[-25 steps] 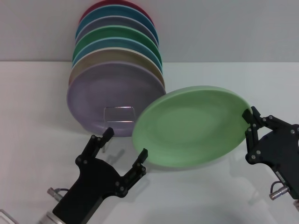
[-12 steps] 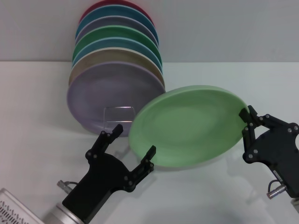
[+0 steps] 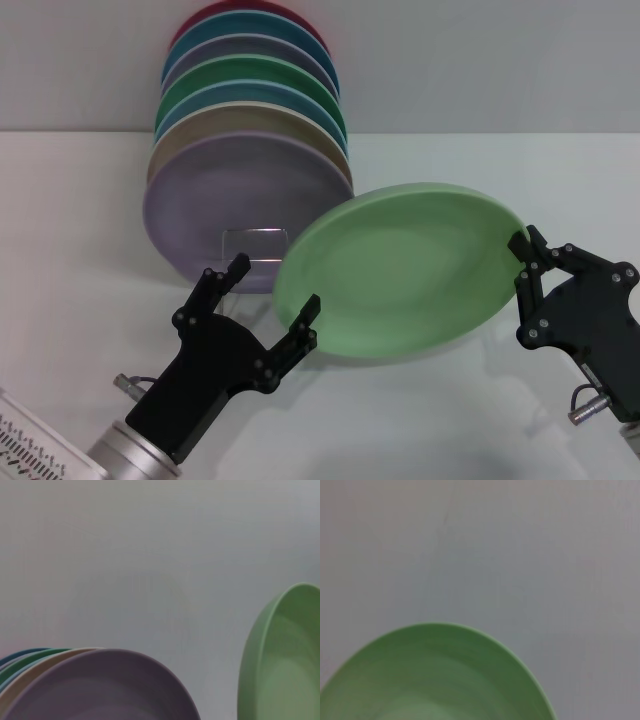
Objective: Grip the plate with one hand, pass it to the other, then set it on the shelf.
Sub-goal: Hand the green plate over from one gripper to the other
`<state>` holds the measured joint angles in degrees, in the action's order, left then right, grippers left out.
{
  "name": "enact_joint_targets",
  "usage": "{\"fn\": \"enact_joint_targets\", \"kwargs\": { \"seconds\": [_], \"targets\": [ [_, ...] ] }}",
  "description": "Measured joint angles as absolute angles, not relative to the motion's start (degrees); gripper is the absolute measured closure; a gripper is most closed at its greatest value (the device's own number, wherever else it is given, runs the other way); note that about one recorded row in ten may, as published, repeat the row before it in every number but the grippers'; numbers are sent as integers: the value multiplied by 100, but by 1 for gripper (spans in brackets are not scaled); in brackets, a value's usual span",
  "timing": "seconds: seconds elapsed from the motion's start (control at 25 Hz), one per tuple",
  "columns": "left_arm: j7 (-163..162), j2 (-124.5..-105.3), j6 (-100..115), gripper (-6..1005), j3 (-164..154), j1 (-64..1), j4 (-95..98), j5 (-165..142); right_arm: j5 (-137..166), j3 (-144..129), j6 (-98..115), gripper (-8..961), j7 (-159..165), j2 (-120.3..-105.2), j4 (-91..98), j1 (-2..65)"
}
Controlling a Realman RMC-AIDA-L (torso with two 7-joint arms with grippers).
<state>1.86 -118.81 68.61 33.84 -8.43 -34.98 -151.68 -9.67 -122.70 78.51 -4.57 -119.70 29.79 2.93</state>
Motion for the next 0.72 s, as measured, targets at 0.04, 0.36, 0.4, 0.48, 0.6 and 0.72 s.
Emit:
{"fn": "enact_joint_targets", "kwargs": {
  "seconds": [0.04,0.36,0.4,0.48,0.6,0.72],
  "targets": [
    [189,-11877,6877,158,3384,-831,-3498,-15167,-967,-12269,7850,937,-457,-11970,2979,293],
    [210,-11874,6914,160,3380,-804,-3498,-15168,-967,-12269,7840,937,-457,-11962,2973,295],
    [210,-11874,6914,161,3380,-804,-3498,-15168,-967,-12270,7839,937,-457,-11962,2972,298],
    [197,-11883,6917,161,3368,-820,-3498,-15169,-967,-12270,7839,937,-457,-11961,2971,304],
    [195,-11888,6917,238,3357,-829,-3498,-15169,-967,-12270,7839,937,-457,-11961,2966,305],
    [195,-11890,6917,354,3343,-833,-3501,-15170,-967,-12270,7839,937,-457,-11961,2960,308]
  ]
}}
